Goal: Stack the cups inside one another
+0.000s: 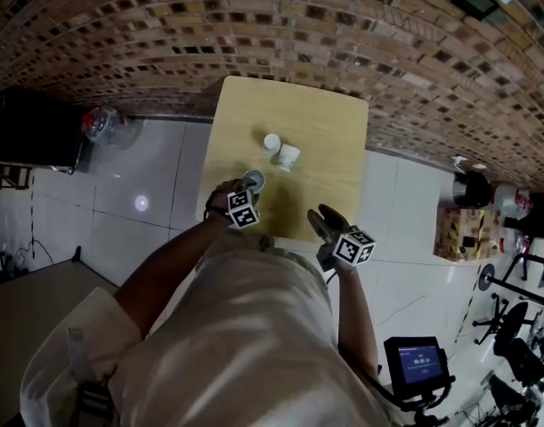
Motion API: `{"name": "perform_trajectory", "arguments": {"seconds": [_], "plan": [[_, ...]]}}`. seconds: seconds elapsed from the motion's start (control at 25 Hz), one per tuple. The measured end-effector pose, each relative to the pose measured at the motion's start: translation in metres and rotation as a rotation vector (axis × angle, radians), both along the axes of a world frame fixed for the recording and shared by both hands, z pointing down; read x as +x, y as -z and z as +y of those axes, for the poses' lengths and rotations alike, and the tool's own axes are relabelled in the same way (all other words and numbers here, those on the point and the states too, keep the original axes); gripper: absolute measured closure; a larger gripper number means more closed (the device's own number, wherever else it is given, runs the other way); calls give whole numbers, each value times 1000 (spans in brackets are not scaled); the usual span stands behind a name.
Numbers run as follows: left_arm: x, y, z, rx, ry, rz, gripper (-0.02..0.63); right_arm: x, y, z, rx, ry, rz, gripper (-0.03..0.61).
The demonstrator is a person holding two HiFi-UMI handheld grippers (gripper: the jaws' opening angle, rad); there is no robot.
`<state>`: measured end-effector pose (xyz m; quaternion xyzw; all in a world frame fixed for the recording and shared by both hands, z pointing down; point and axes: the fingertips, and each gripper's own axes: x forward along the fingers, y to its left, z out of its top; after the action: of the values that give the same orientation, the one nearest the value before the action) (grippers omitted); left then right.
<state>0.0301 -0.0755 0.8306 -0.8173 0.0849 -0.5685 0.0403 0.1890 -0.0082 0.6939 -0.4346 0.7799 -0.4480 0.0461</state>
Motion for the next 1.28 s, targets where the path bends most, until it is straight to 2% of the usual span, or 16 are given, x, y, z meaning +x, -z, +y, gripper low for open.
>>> {"name": "perform_trajectory", "arguments": {"seconds": [0.12, 0.2, 0.56, 0.72, 0.84, 1.04, 1.28], "plan": [[-3, 6, 2, -1, 19, 24, 431, 1, 0, 0, 5, -6, -3, 356], [-6, 18, 3, -8, 57, 71, 425, 0, 1, 1, 9, -7, -3, 356], [-22, 116, -11, 9, 335, 383, 433, -1, 8, -1, 47, 5, 14, 360], [-40, 170, -16, 52, 461, 548, 449, 0, 15, -2, 59, 13, 44, 362], [-54, 196, -13, 49, 538, 635, 462, 4, 19, -2, 76, 14, 83, 366], [-79, 215, -9, 31, 646, 693, 477, 24, 34, -9, 123, -42, 269, 394], [-108, 218, -14, 39, 752, 706, 494, 45, 69, -20, 215, -105, 436, 411]]}}
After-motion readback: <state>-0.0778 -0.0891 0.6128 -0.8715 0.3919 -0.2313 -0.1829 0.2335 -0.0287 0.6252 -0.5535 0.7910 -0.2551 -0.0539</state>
